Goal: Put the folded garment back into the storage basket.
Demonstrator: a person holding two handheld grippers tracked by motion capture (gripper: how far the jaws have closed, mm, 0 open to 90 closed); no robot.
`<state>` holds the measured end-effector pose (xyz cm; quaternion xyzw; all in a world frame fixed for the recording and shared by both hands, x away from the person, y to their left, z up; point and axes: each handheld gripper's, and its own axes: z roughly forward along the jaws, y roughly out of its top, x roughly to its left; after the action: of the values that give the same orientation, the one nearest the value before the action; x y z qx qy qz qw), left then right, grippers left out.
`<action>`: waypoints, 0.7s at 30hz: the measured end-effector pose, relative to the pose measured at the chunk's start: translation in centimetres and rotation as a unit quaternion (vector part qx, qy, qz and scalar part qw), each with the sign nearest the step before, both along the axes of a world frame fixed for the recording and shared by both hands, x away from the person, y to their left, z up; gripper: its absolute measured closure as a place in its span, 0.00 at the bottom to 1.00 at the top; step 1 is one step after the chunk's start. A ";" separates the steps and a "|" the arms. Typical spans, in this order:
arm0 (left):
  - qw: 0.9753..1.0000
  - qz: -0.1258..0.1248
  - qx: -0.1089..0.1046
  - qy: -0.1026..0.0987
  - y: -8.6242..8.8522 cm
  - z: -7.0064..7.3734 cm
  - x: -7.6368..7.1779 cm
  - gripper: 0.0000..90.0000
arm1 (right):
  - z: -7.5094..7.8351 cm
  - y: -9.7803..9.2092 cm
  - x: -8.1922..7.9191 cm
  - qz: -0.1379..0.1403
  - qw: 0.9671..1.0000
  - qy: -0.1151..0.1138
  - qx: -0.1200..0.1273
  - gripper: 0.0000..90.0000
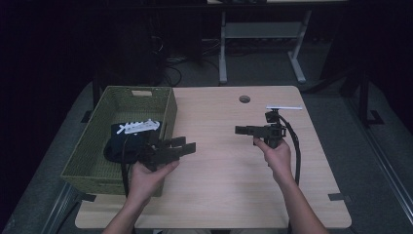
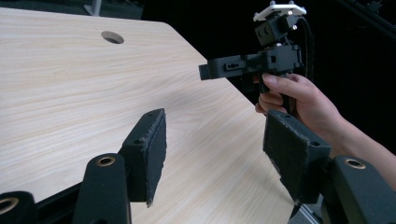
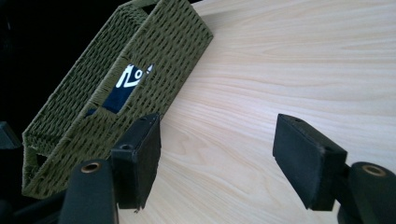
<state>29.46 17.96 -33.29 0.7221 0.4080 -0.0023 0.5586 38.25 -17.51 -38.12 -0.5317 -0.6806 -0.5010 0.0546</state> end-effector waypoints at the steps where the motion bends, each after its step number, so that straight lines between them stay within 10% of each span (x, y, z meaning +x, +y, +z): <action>1: 1.000 0.001 0.002 0.000 -0.5 -0.2 0.2 0.43 | -0.2 -0.4 -0.1 -0.002 1.000 0.004 -0.003 0.35; 21: 1.000 -0.002 0.003 0.023 -4.0 -3.6 1.7 0.40 | -2.6 -4.9 -2.3 -0.038 0.999 0.025 0.003 0.34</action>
<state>31.12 13.97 -36.89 0.7246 0.4188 -0.0187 0.5470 35.94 -22.40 -40.70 -0.5692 -0.6571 -0.4913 0.0539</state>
